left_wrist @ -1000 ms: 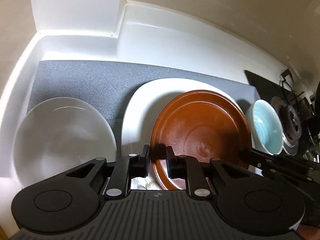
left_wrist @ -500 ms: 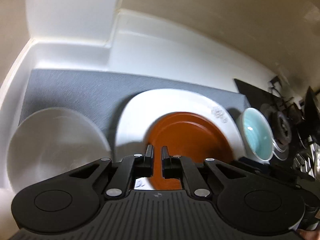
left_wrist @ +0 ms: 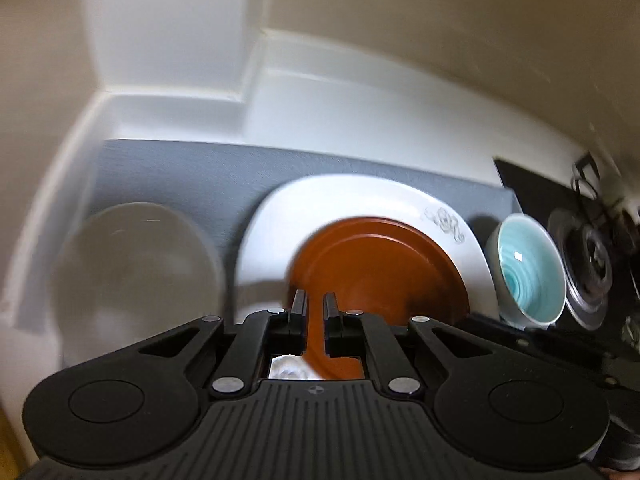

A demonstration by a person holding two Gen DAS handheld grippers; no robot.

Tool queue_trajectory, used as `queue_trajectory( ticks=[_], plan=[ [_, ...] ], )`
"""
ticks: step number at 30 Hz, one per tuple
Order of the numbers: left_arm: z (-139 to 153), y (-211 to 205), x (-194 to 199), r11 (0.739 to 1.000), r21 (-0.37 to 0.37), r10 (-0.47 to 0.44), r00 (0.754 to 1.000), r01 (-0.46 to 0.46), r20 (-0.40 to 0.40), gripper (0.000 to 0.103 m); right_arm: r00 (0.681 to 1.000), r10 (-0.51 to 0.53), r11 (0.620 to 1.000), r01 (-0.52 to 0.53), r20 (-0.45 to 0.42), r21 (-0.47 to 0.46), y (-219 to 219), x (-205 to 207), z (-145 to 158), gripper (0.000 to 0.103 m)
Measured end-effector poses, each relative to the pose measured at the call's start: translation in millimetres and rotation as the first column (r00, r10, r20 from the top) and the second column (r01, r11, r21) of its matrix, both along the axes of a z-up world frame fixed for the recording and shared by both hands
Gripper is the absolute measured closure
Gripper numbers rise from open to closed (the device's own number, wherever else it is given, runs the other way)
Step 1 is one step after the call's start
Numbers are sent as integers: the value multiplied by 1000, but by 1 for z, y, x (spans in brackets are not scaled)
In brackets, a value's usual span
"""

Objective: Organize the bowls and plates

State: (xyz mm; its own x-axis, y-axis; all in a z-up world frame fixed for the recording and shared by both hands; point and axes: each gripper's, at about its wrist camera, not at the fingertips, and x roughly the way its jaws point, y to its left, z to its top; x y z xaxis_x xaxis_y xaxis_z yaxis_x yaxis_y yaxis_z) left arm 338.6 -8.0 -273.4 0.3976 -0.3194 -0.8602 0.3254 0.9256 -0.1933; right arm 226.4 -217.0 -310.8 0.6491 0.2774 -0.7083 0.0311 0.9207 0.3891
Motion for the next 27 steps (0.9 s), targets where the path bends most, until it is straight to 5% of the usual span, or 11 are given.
queue_trajectory(
  ticks=[5, 7, 9, 12, 17, 19, 20, 23, 25, 27],
  plan=[
    [23, 72, -15, 979, -75, 193, 981, -190, 34, 91, 999, -7, 992, 12, -42, 128, 1, 5, -10, 95],
    [22, 108, -18, 957, -97, 277, 960, -274, 24, 74, 1000, 7, 989, -4, -19, 151, 18, 9, -5, 74],
    [16, 138, -18, 940, -118, 320, 948, -319, -11, 45, 999, 49, 989, -51, 15, 141, 40, 13, 1, 63],
    [6, 166, -16, 925, -124, 355, 933, -359, -53, 43, 991, 128, 984, -131, 30, 119, 71, 24, 7, 61],
    [-7, 172, -4, 924, -162, 341, 938, -346, -56, 47, 973, 224, 973, -227, 49, 50, 112, 52, 9, 61],
    [-12, 165, 3, 931, -173, 320, 947, -321, -34, 63, 965, 256, 967, -256, 53, 0, 126, 63, 7, 61],
    [-16, 160, 7, 938, -153, 310, 950, -310, -24, 81, 963, 264, 965, -263, 54, -25, 132, 69, 4, 61],
    [-30, 153, 14, 941, -135, 309, 951, -309, -23, 90, 961, 275, 961, -274, 24, -47, 142, 85, -6, 64],
    [-31, 155, 13, 939, -142, 314, 949, -314, -19, 90, 966, 258, 964, -258, 1, -72, 146, 89, -10, 85],
    [-29, 159, 10, 939, -141, 310, 950, -312, -36, 90, 968, 249, 966, -250, -11, -65, 145, 88, -10, 87]
  ],
)
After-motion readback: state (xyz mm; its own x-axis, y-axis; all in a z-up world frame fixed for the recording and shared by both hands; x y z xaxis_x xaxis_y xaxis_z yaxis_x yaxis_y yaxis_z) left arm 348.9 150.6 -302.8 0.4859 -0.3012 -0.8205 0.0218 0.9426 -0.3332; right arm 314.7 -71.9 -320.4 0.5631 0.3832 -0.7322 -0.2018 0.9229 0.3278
